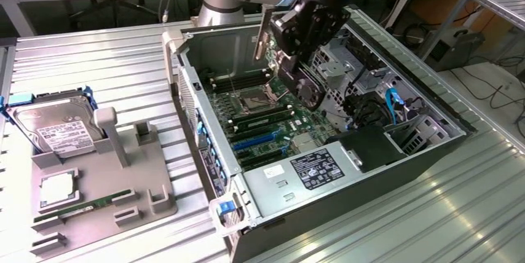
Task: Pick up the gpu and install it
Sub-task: 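Insert the gpu into the slot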
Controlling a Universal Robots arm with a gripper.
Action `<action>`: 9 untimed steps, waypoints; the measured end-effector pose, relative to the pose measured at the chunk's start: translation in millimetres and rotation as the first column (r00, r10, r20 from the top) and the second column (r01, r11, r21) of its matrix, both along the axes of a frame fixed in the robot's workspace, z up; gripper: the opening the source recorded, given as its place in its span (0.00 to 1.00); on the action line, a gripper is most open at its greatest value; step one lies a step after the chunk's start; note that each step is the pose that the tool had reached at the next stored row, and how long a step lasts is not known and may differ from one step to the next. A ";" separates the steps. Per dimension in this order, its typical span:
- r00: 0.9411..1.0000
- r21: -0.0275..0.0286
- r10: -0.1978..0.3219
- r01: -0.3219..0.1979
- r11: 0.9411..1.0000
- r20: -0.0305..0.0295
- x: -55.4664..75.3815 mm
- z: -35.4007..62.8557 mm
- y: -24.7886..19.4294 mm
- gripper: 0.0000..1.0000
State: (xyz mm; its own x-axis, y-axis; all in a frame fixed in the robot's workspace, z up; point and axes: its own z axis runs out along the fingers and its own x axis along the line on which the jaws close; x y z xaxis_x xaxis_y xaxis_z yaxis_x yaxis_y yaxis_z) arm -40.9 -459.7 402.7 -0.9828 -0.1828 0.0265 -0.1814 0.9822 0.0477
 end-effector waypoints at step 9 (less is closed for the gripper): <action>0.979 0.000 0.205 -0.205 0.979 0.002 0.0 -2.1 0.0 0.26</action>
